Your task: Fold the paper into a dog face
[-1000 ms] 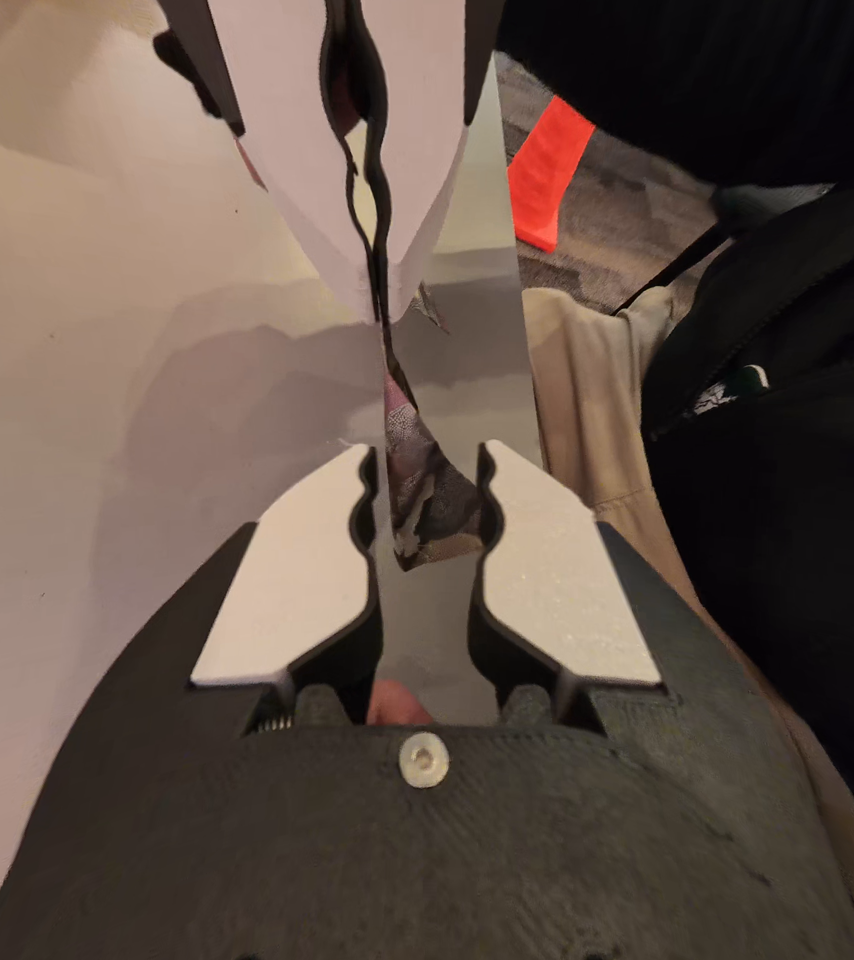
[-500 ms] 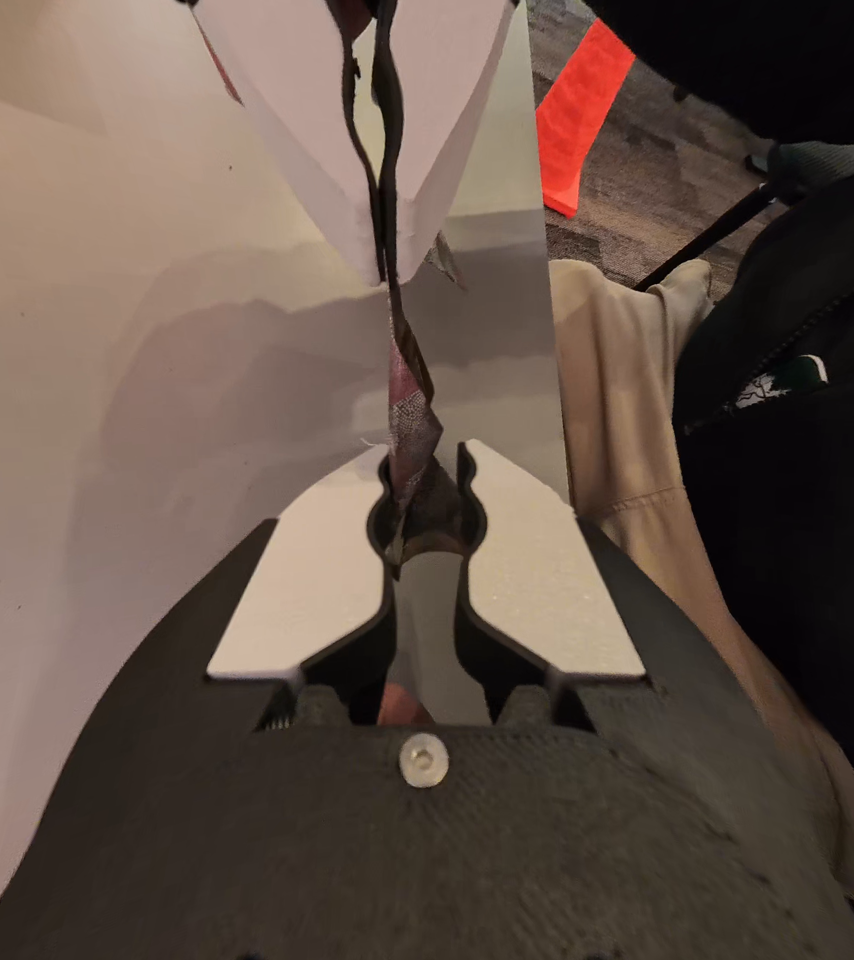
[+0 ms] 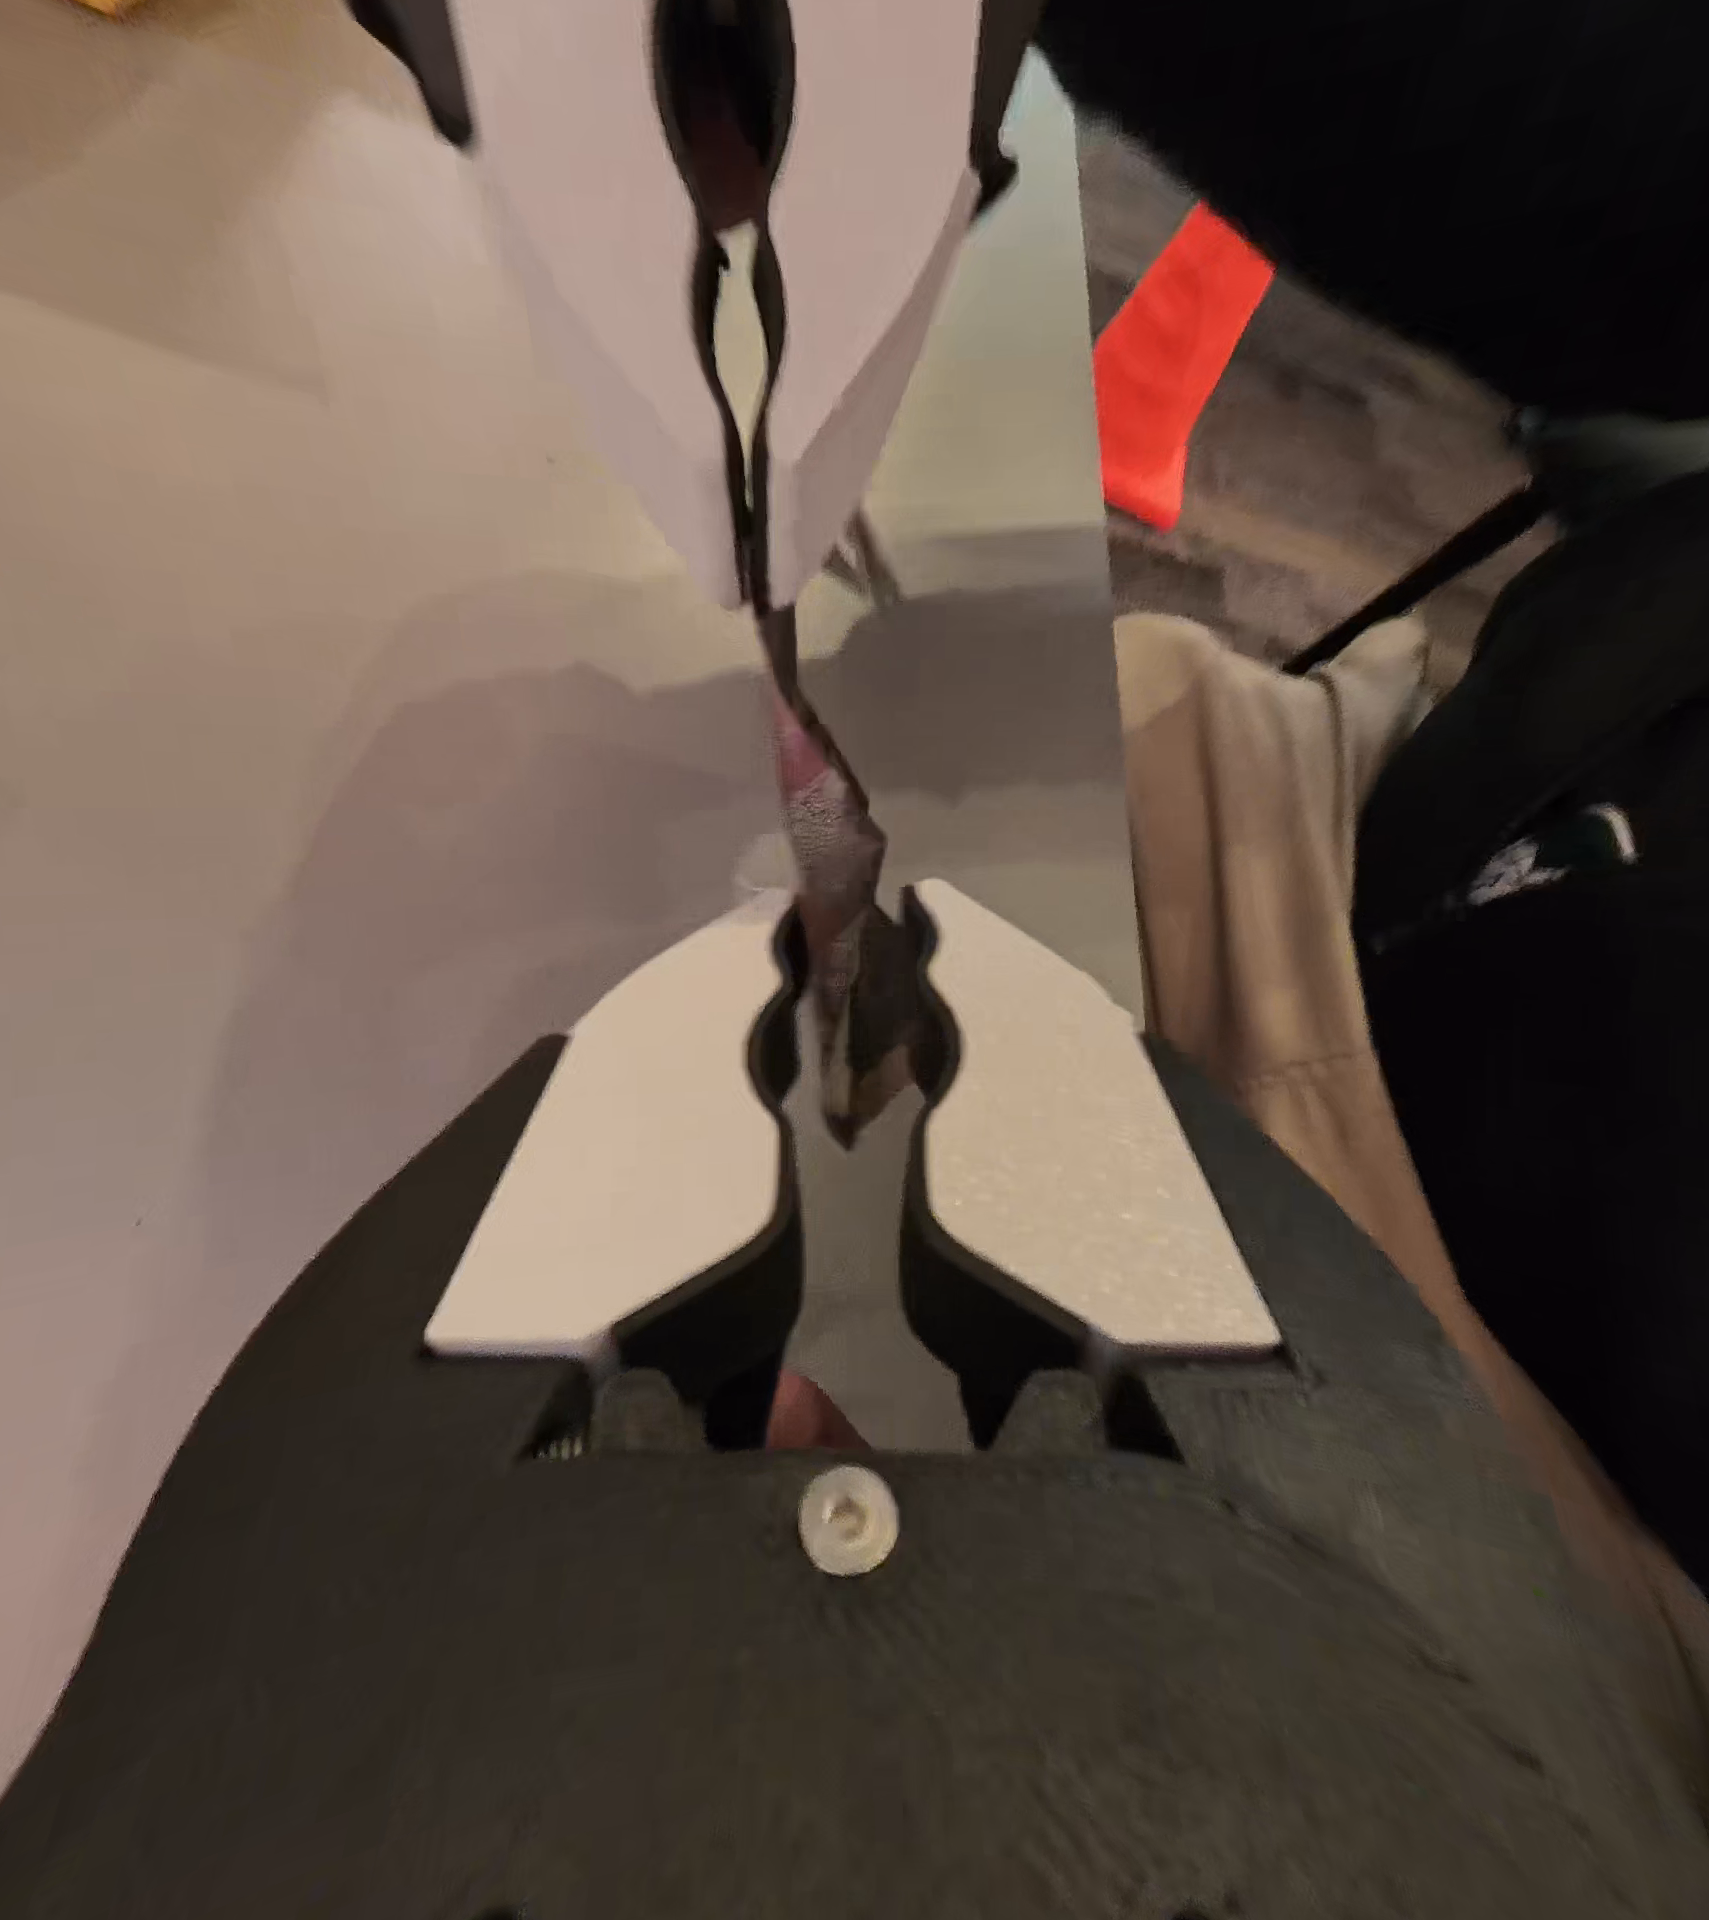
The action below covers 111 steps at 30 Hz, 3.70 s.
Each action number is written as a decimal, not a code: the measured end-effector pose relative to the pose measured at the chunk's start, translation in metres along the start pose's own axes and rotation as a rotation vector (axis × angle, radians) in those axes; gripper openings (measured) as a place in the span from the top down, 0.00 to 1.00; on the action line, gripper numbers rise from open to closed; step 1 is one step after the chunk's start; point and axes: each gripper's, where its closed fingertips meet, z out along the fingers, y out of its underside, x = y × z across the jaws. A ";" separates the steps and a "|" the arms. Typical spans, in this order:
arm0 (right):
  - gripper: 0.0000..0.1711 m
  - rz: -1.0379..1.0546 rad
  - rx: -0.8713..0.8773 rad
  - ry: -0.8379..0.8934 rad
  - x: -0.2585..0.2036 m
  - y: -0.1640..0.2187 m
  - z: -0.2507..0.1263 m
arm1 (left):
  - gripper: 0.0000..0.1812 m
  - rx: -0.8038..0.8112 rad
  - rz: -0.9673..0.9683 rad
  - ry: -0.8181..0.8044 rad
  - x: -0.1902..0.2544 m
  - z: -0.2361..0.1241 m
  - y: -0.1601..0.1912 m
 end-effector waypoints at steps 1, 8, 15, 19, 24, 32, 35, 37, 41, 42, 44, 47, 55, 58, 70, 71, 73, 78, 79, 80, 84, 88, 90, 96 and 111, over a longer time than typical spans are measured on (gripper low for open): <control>1.00 0.000 -0.003 0.001 0.000 0.000 0.000 | 0.97 0.018 -0.012 -0.012 -0.003 -0.003 -0.003; 1.00 0.018 -0.005 0.009 0.003 0.000 -0.001 | 0.91 0.070 -0.046 0.017 -0.005 -0.005 -0.007; 0.92 0.093 0.066 -0.007 0.004 -0.002 -0.012 | 1.00 0.194 -0.118 0.046 -0.010 -0.017 -0.020; 0.98 0.090 0.024 0.012 0.005 0.007 -0.009 | 0.95 0.244 -0.148 0.089 -0.008 -0.020 -0.024; 0.98 0.110 0.075 -0.008 0.003 0.002 -0.010 | 1.00 0.314 -0.198 0.112 -0.012 -0.025 -0.031; 0.98 0.096 0.064 0.028 0.007 0.000 -0.011 | 1.00 0.330 -0.181 0.109 -0.011 -0.026 -0.033; 1.00 0.108 0.116 0.022 0.008 -0.007 -0.015 | 1.00 0.369 -0.199 0.113 -0.013 -0.030 -0.038; 1.00 0.114 0.124 0.018 0.008 -0.009 -0.017 | 0.98 0.384 -0.210 0.108 -0.015 -0.031 -0.040; 0.91 0.135 0.087 0.007 0.006 -0.007 -0.015 | 1.00 0.396 -0.206 0.103 -0.016 -0.030 -0.042; 0.88 0.118 0.089 -0.004 0.003 -0.008 -0.015 | 1.00 0.401 -0.207 0.101 -0.016 -0.030 -0.043; 0.85 0.099 0.085 -0.002 0.002 -0.008 -0.017 | 1.00 0.418 -0.210 0.102 -0.017 -0.031 -0.045; 0.88 0.122 0.143 -0.011 0.005 -0.014 -0.027 | 1.00 0.431 -0.208 0.110 -0.016 -0.033 -0.046; 0.97 0.188 0.327 -0.178 0.000 -0.020 -0.037 | 1.00 0.464 -0.165 0.131 -0.009 -0.037 -0.054; 0.99 0.163 0.291 -0.164 -0.001 -0.017 -0.028 | 1.00 0.461 -0.160 0.139 -0.006 -0.036 -0.054; 1.00 0.135 0.248 -0.072 0.006 -0.019 -0.029 | 1.00 0.505 -0.223 0.138 -0.016 -0.036 -0.057; 1.00 0.145 0.252 -0.072 0.006 -0.022 -0.030 | 1.00 0.520 -0.236 0.135 -0.018 -0.038 -0.058; 0.98 0.164 0.234 -0.070 0.007 -0.024 -0.029 | 1.00 0.515 -0.244 0.123 -0.021 -0.037 -0.057; 1.00 0.140 0.148 -0.018 0.014 -0.022 -0.021 | 1.00 0.500 -0.227 0.117 -0.018 -0.033 -0.057; 1.00 0.152 0.155 -0.008 0.017 -0.024 -0.023 | 0.98 0.512 -0.233 0.107 -0.021 -0.034 -0.058; 1.00 0.164 0.174 0.000 0.020 -0.026 -0.026 | 0.92 0.531 -0.243 0.111 -0.022 -0.037 -0.060; 1.00 0.221 0.247 0.000 0.027 -0.035 -0.039 | 0.84 0.537 -0.255 0.095 -0.026 -0.038 -0.059; 1.00 0.275 0.287 -0.024 0.031 -0.036 -0.049 | 0.99 0.583 -0.259 0.082 -0.030 -0.040 -0.065; 1.00 0.300 0.314 -0.002 0.037 -0.036 -0.059 | 0.83 0.568 -0.270 0.079 -0.031 -0.037 -0.063; 1.00 0.345 0.417 0.147 0.061 -0.029 -0.124 | 0.83 0.572 -0.318 0.024 -0.046 -0.037 -0.051; 1.00 0.877 0.687 1.049 0.175 0.148 -0.359 | 0.86 0.335 -0.284 -0.259 -0.084 0.004 -0.012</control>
